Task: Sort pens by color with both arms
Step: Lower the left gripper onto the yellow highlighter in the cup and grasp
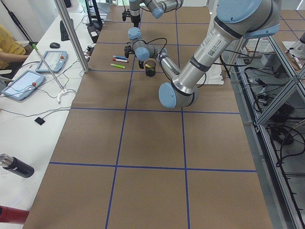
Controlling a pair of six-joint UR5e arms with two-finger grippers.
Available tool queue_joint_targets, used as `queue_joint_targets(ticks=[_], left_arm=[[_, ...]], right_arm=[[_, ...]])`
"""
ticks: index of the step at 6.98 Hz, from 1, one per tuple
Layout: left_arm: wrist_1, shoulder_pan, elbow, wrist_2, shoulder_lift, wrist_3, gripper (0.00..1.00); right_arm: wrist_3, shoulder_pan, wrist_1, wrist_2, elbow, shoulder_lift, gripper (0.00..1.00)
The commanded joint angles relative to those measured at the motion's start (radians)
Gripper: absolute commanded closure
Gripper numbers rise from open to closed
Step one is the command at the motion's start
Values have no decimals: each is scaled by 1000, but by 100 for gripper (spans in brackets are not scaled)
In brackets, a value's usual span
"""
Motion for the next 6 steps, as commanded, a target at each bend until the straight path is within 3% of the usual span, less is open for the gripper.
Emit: queue_joint_targets(ticks=[1,6], left_arm=[[-28,21,18,0,-4,-4,54],[-30,35,18,0,-4,-4,57]], right_arm=[[-1,-1,-1,-1,1,0,1],[1,-6,2,-3,-1,0,1]])
